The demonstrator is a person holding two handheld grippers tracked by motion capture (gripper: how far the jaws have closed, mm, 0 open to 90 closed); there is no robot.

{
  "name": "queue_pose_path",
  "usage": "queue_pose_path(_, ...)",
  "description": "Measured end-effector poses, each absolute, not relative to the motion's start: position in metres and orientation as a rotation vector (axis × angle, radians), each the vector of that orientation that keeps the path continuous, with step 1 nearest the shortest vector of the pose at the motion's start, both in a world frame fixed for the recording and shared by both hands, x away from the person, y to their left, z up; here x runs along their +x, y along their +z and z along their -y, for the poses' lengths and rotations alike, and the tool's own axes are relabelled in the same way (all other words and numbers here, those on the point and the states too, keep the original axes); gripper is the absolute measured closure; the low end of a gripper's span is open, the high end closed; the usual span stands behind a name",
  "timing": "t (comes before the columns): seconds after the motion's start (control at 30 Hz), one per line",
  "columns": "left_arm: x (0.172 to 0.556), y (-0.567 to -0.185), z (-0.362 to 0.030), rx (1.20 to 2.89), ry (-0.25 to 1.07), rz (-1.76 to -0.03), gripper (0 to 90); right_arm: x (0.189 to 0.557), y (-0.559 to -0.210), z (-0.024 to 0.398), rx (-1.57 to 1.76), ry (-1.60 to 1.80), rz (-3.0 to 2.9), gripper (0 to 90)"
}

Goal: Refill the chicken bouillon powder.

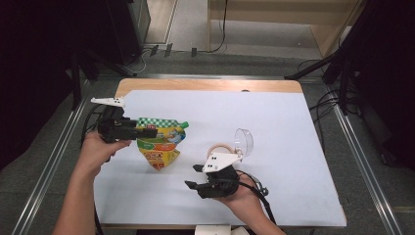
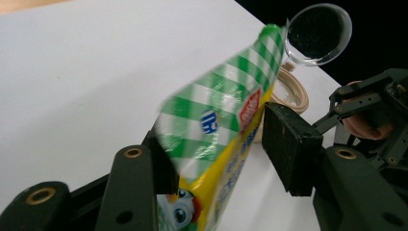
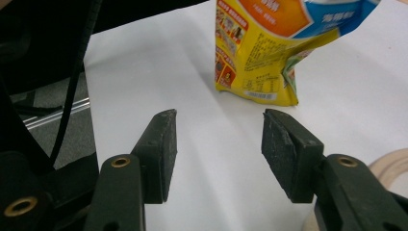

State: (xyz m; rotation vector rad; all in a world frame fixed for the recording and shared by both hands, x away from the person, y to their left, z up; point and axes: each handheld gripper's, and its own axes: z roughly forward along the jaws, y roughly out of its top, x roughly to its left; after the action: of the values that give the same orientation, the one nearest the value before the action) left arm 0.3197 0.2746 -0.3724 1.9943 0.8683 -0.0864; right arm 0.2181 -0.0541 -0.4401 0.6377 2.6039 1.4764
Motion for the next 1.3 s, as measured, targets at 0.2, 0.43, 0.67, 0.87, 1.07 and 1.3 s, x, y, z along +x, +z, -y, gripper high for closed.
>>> queue_pose_path(0.2, 0.316, -0.364, -0.287, 1.989, -0.039, -0.901, 49.0, 0.223, -0.433, 0.061, 0.662, 1.47, -2.6, 48.2)
queue_pose_path(0.43, 0.313, -0.362, -0.305, 1.986, -0.005, -0.957, 47.5, 0.23, -0.428, 0.07, 0.704, 1.46, -2.611, 48.9)
queue_pose_path(0.67, 0.311, -0.364, -0.318, 1.978, 0.031, -0.985, 45.6, 0.235, -0.42, 0.079, 0.723, 1.462, -2.597, 50.1)
queue_pose_path(0.87, 0.313, -0.372, -0.325, 1.98, 0.074, -1.026, 42.1, 0.239, -0.408, 0.09, 0.765, 1.481, -2.575, 54.3)
queue_pose_path(1.07, 0.318, -0.384, -0.326, 1.975, 0.043, -1.034, 42.0, 0.241, -0.394, 0.1, 0.78, 1.483, -2.558, 59.7)
queue_pose_path(1.3, 0.323, -0.396, -0.318, 1.988, -0.003, -1.038, 40.5, 0.244, -0.379, 0.117, 0.818, 1.506, -2.533, 68.0)
